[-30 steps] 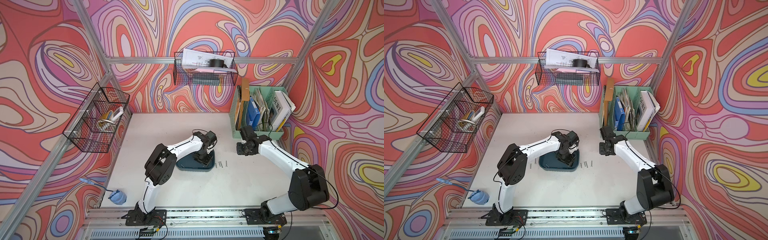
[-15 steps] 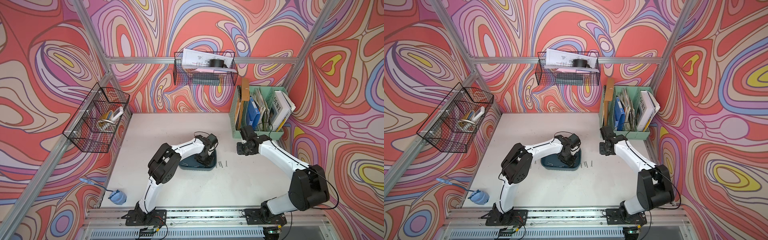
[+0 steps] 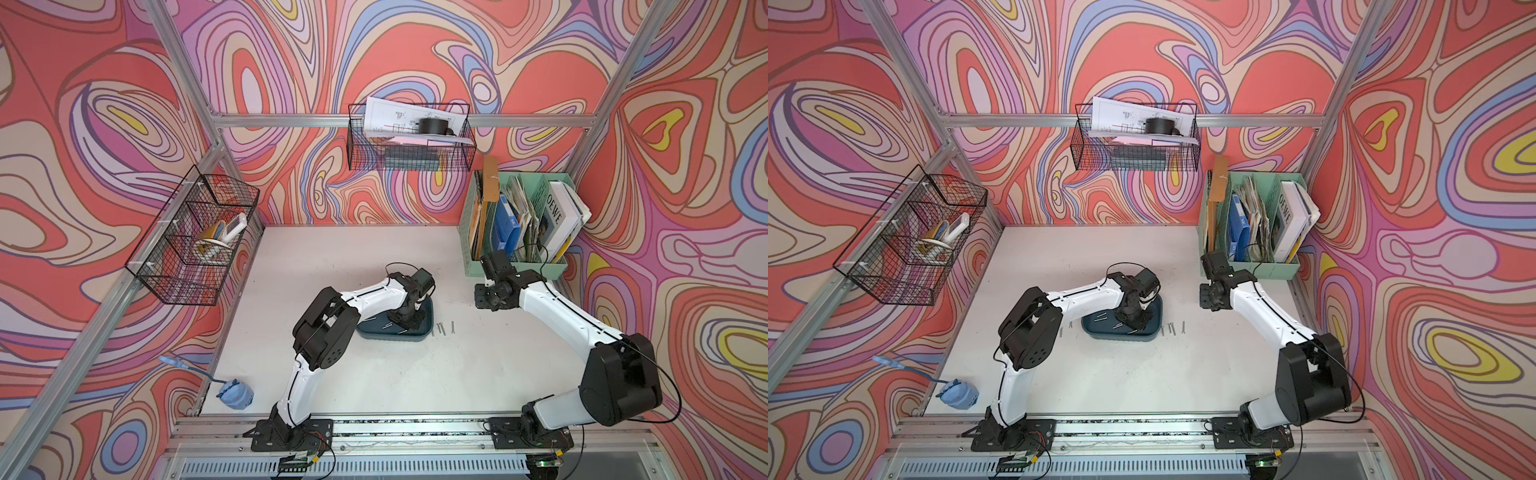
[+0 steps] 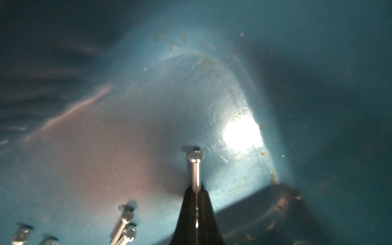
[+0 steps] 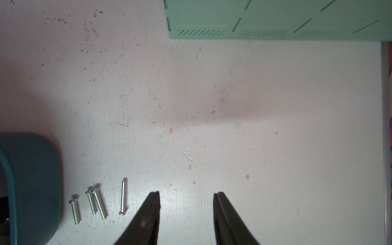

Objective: Take out the screws from the storage box
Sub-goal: Pick up the screw from the storage box.

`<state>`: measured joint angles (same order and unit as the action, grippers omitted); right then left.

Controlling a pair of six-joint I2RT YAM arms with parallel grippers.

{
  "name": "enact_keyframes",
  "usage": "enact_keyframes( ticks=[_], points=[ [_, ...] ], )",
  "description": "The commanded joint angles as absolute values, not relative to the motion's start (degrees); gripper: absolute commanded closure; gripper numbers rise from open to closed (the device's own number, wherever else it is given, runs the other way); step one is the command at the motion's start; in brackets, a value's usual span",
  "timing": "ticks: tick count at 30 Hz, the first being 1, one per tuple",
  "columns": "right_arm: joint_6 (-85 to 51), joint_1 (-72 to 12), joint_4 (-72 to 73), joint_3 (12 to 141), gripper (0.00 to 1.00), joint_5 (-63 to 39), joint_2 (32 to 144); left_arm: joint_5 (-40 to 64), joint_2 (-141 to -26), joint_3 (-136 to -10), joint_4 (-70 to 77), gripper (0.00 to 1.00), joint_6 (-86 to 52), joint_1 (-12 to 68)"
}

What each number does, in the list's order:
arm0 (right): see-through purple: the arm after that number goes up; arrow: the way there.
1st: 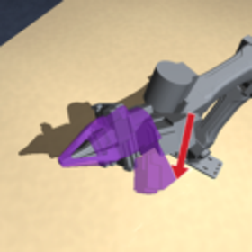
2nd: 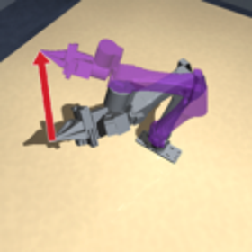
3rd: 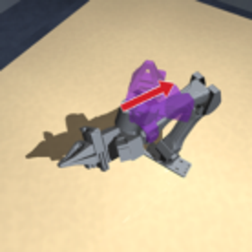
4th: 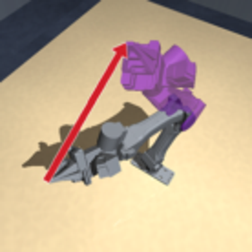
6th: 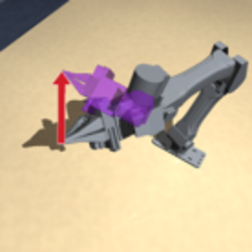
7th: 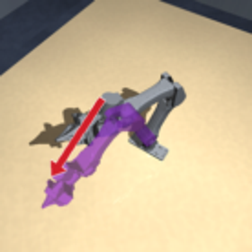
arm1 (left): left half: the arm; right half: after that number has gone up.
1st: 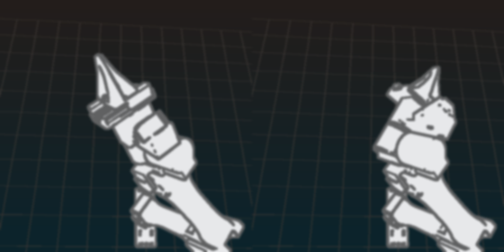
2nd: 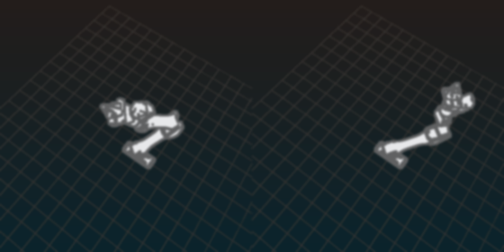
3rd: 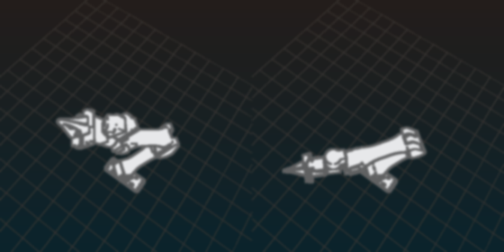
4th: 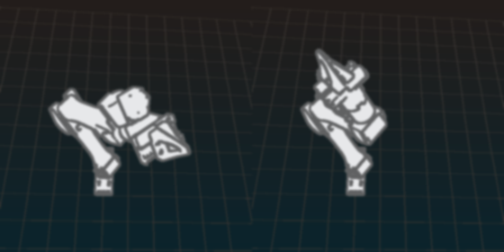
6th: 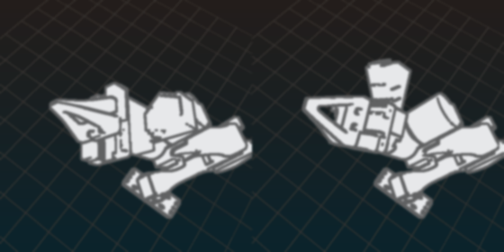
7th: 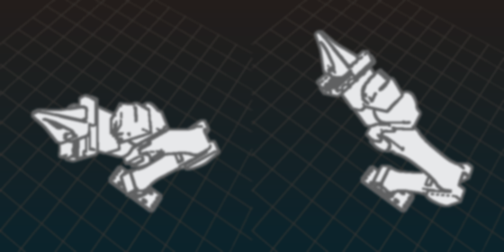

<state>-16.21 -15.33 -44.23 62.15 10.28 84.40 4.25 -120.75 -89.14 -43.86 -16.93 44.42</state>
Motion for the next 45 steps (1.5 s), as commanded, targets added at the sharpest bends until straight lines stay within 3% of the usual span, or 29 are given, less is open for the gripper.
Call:
enact_keyframes(
  ticks=[1,27,45],
  points=[
    [-17.04,-15.03,-44.28,62.67,0.57,10.83,82.90,1.61,-120.87,-87.71,-43.20,1.00,-17.64,43.33],
    [-16.72,-15.01,-43.14,62.75,0.57,10.30,83.49,1.22,-107.27,-85.08,-48.07,1.00,-17.39,40.46],
    [-16.71,-15.03,-40.61,61.35,0.58,10.46,83.45,3.66,-86.97,-67.28,-49.48,1.00,-22.46,23.08]
  ],
)
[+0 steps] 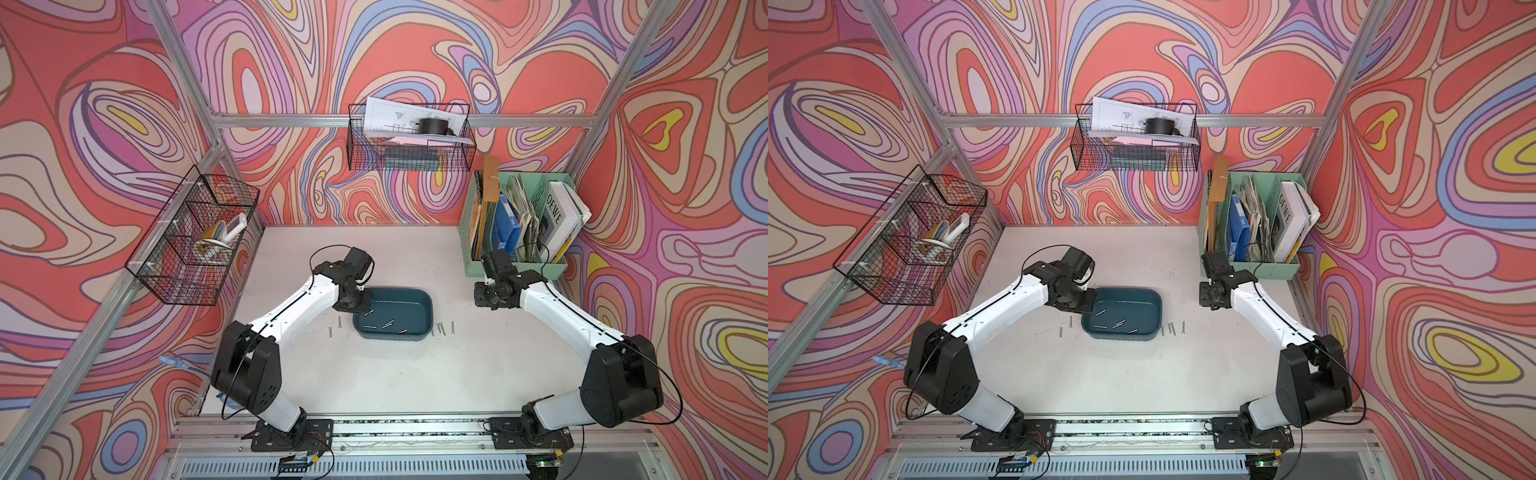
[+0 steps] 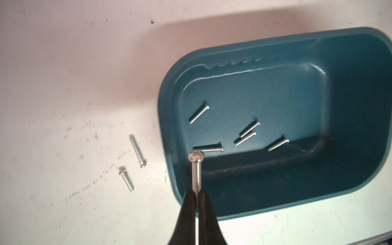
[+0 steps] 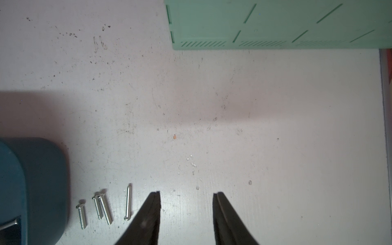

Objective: Take out the screws from the storage box
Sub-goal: Pick up the screw from the storage box, then place the screw at the center of the board.

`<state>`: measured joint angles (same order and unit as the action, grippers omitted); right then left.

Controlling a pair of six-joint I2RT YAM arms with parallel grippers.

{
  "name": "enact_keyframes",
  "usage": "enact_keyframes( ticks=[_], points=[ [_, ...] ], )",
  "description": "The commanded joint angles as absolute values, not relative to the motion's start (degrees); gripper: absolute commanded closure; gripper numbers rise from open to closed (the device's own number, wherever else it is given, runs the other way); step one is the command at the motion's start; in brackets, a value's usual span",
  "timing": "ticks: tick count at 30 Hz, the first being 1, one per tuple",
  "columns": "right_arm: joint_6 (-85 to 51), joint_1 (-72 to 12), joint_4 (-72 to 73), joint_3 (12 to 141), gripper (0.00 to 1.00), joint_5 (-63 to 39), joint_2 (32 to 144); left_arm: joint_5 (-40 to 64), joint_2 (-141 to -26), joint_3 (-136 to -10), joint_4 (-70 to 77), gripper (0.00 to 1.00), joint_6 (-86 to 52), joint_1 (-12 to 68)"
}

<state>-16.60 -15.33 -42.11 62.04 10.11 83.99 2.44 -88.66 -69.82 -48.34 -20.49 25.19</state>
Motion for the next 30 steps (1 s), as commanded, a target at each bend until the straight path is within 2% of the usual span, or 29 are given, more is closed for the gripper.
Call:
enact_keyframes(
  ticks=[1,8,15,30],
  points=[
    [-16.66,-15.03,-40.42,61.18,0.58,10.54,83.53,4.08,-86.44,-66.06,-48.98,1.00,-23.11,22.11],
    [-16.24,-15.03,-40.10,60.56,0.58,10.62,83.24,8.50,-86.90,-59.12,-43.74,1.00,-25.50,17.27],
    [-16.80,-15.02,-40.51,59.77,0.58,10.67,82.38,11.85,-93.80,-59.54,-41.40,1.00,-24.30,17.04],
    [-17.84,-15.03,-40.92,59.49,0.58,10.61,81.73,10.22,-100.92,-59.00,-38.59,1.00,-25.93,16.84]
  ],
)
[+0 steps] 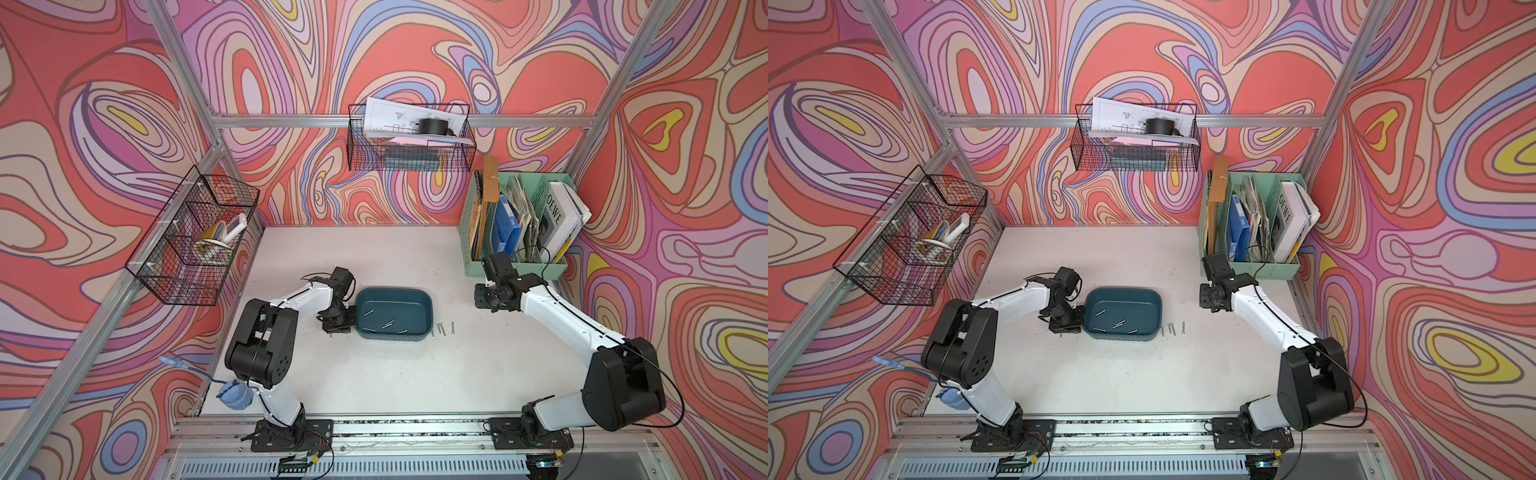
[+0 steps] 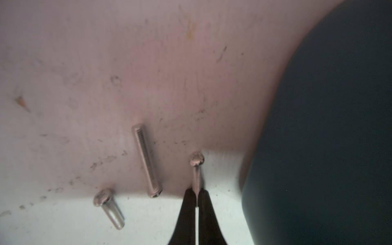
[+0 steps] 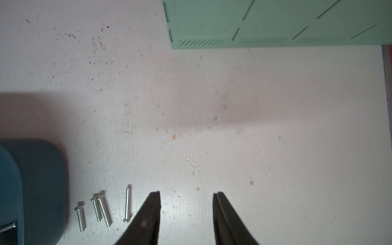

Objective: Take out the screws from the storage box
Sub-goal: Place the screw at the center of the board.

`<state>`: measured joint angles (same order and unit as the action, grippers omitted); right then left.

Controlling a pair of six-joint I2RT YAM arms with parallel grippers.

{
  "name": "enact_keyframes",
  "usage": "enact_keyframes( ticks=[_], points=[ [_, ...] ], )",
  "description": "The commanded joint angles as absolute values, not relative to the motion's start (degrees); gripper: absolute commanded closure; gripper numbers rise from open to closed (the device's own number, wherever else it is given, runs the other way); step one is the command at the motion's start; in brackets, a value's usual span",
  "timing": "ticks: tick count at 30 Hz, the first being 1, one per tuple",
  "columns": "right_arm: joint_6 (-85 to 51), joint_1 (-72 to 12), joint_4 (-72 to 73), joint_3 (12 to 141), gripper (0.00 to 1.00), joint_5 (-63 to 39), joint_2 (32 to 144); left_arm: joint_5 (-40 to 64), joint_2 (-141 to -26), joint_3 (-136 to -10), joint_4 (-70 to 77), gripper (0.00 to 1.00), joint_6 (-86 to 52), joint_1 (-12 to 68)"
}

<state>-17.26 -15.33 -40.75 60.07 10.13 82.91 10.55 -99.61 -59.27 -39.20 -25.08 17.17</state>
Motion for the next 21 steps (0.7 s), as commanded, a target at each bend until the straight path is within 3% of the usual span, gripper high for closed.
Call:
enact_keyframes(
  ticks=[1,10,17,21],
  points=[
    [-17.84,-15.01,-40.89,59.50,0.58,10.65,81.57,10.11,-100.62,-58.84,-38.50,0.96,-25.93,16.86],
    [-17.64,-15.03,-40.77,59.52,0.58,10.31,81.86,7.11,-96.03,-61.67,-42.03,0.69,-25.64,16.78],
    [-17.67,-15.03,-40.07,59.35,0.58,9.76,81.82,3.63,-90.79,-68.18,-46.65,0.69,-23.32,16.70],
    [-17.60,-15.02,-39.32,58.89,0.58,9.22,82.20,-4.29,-86.74,-71.44,-48.65,0.67,-21.33,16.71]
  ],
)
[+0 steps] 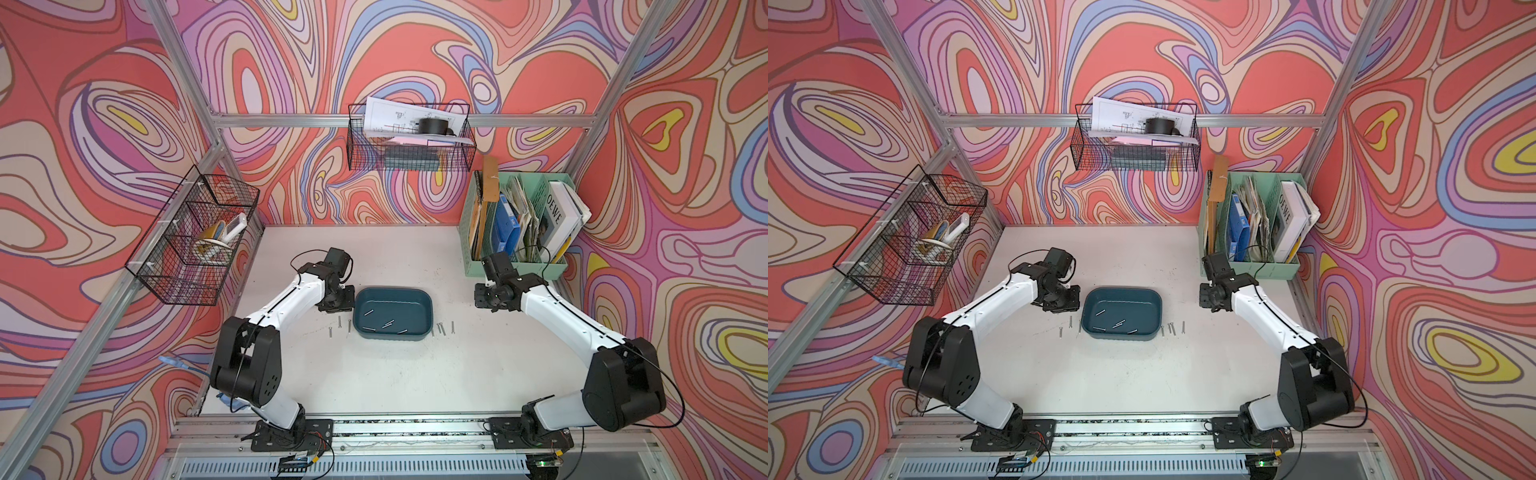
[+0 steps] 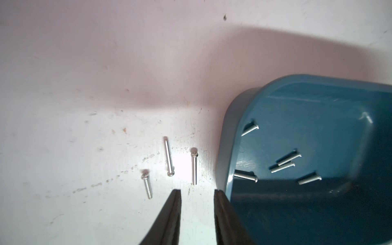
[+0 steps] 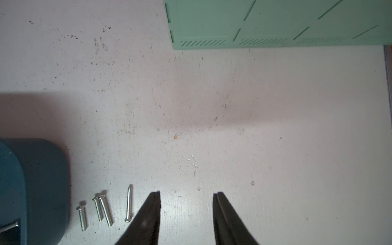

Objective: Take out the screws from the storage box
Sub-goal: Place the screw at the center of the board, then pick up the screw from the storage box.

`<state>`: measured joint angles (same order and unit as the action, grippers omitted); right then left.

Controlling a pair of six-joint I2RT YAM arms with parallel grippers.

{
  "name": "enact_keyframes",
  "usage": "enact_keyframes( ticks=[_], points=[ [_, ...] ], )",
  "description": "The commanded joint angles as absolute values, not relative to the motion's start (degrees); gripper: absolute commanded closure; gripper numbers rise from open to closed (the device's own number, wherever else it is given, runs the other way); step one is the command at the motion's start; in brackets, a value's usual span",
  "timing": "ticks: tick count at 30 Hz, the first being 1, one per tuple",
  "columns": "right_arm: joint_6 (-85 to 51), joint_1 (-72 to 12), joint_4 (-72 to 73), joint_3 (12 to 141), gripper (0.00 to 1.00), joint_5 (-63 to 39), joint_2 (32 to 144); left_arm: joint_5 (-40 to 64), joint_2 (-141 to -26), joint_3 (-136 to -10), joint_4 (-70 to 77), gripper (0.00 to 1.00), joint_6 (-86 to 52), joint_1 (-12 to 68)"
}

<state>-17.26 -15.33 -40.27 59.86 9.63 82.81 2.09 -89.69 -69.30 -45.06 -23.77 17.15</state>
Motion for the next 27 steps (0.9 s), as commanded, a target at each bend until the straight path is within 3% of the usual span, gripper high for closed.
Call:
enact_keyframes(
  ticks=[1,5,10,15,21,27],
  points=[
    [-17.50,-14.96,-39.24,58.89,0.58,9.12,82.48,-3.18,-85.75,-71.71,-47.49,0.67,-19.74,16.76],
    [-16.79,-14.99,-38.79,59.40,0.58,8.87,83.41,1.92,-85.68,-73.71,-44.36,0.63,-12.81,20.25],
    [-17.00,-15.03,-38.39,59.59,0.58,8.63,84.04,1.77,-96.54,-81.99,-50.42,0.64,-6.71,28.41],
    [-17.20,-14.98,-38.45,59.25,0.58,8.68,83.78,5.04,-104.34,-83.85,-50.61,0.70,-4.15,28.93],
    [-17.56,-15.03,-38.72,58.89,0.58,8.60,83.29,3.34,-108.19,-82.65,-49.28,0.62,-0.07,28.85],
    [-17.66,-15.03,-38.93,59.07,0.58,8.46,83.36,3.10,-110.39,-81.28,-47.98,0.62,-0.01,28.86]
  ],
)
